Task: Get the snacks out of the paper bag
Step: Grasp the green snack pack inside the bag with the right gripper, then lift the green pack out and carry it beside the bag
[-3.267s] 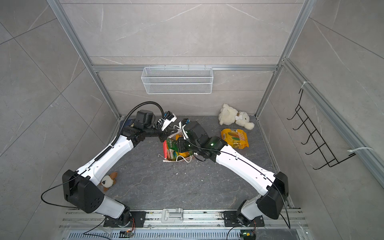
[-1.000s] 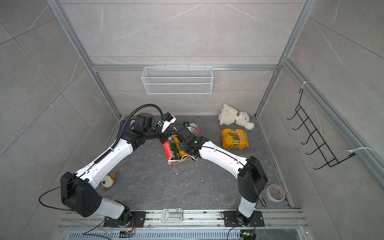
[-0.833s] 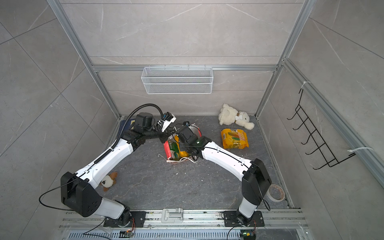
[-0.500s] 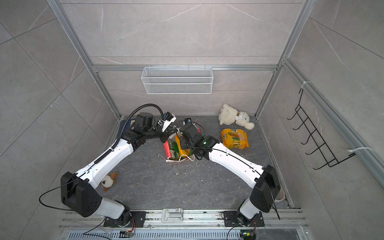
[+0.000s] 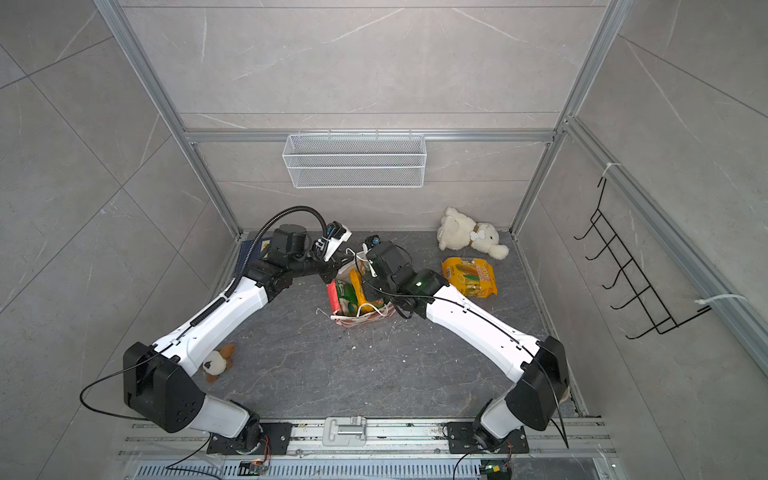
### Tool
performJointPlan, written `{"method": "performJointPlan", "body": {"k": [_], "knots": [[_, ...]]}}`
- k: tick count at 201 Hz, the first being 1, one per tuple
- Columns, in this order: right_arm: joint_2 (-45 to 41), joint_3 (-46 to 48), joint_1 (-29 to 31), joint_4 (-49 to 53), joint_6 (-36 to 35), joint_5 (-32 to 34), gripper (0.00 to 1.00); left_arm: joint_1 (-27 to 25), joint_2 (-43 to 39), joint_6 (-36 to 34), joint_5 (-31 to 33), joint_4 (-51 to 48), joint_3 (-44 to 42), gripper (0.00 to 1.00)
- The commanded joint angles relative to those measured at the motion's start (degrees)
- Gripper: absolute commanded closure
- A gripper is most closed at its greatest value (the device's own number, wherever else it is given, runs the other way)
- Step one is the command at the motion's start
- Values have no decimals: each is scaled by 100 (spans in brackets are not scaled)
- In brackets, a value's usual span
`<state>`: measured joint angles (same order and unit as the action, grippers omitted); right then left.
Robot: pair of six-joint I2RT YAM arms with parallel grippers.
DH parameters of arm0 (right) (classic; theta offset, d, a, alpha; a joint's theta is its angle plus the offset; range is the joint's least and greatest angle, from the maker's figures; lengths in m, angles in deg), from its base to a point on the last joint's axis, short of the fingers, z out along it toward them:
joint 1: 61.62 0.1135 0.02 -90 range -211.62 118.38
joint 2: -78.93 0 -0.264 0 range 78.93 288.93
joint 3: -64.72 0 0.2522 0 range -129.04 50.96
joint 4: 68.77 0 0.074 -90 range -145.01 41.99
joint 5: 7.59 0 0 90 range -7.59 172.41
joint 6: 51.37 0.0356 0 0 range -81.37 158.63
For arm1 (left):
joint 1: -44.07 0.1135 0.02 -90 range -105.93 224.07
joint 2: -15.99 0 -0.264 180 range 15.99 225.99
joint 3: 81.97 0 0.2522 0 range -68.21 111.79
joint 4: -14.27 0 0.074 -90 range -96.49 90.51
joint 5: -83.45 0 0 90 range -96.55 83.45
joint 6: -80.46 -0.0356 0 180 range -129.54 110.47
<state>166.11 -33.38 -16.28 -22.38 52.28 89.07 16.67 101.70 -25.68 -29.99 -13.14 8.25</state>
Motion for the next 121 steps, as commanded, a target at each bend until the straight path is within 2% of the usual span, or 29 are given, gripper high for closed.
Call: {"method": "performJointPlan", "body": {"k": [1,78,121], "knots": [[-334,-343,-27,165,-784,-556,100,-53,-20,195,16,567,353,100],[-768,-744,-136,242,-1097,-569,100,-52,81,120,96,582,302,100],[-1361,-720,-236,280,-939,-634,100,-53,138,131,152,601,386,100]]}}
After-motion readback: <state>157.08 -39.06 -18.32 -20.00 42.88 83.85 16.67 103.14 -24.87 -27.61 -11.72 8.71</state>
